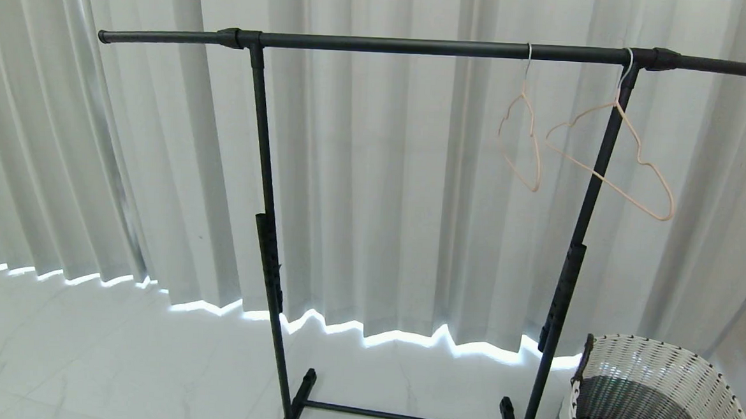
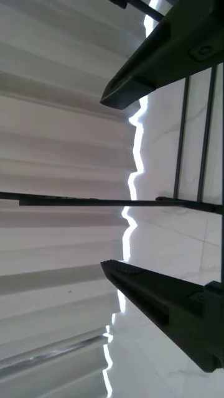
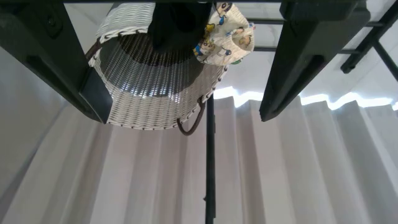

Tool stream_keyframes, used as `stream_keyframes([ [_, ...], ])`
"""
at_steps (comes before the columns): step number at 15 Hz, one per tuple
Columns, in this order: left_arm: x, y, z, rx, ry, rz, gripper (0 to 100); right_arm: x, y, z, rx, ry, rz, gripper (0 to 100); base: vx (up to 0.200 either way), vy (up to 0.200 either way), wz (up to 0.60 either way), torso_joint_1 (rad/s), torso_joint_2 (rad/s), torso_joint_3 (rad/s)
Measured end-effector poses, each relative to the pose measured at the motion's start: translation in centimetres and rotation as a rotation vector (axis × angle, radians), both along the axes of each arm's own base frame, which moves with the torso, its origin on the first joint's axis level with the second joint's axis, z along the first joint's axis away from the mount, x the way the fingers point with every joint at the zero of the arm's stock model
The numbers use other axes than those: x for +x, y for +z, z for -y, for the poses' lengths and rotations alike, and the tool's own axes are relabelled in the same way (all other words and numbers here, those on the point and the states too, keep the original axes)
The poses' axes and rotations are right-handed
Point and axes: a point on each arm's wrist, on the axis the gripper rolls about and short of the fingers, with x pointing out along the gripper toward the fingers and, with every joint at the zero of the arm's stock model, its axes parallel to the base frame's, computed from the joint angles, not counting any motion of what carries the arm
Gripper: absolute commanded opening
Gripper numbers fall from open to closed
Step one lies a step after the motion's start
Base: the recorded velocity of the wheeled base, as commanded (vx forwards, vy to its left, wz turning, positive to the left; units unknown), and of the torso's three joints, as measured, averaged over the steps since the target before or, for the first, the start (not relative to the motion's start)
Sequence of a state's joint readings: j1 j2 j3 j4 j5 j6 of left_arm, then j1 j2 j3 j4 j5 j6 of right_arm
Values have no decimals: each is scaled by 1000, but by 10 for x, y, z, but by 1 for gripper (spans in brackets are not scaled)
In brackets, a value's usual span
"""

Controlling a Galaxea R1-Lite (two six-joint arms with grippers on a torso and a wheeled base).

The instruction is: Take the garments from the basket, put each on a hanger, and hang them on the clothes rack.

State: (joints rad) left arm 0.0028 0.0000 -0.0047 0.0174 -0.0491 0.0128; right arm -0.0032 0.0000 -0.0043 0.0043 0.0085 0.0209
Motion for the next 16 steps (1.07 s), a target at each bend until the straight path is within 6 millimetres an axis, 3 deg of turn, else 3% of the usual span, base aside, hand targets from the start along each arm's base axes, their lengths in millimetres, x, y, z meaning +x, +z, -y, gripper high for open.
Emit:
stream_keyframes([
  [13,0,0,0,4,0,-2,100,0,0,0,6,-1,-2,100,0,0,0,-10,38,25],
  [16,0,0,0,5,0,-3,100,0,0,0,6,-1,-2,100,-200,0,0,9,4,2],
])
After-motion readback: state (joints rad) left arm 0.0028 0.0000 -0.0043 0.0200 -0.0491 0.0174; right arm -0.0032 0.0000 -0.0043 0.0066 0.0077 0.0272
